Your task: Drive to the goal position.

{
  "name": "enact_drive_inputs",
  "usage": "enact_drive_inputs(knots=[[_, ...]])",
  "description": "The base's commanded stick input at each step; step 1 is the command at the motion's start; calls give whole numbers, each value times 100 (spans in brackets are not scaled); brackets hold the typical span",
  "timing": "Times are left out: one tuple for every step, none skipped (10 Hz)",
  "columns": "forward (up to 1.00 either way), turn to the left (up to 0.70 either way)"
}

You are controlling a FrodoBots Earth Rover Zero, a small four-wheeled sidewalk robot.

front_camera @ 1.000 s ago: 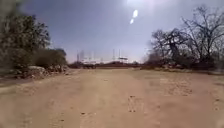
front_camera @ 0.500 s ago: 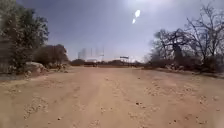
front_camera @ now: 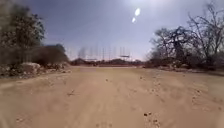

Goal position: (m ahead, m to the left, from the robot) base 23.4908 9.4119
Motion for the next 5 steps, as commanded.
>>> enact_drive_inputs(knots=[[85, 0], [85, 0], [85, 0], [85, 0], [85, 18]])
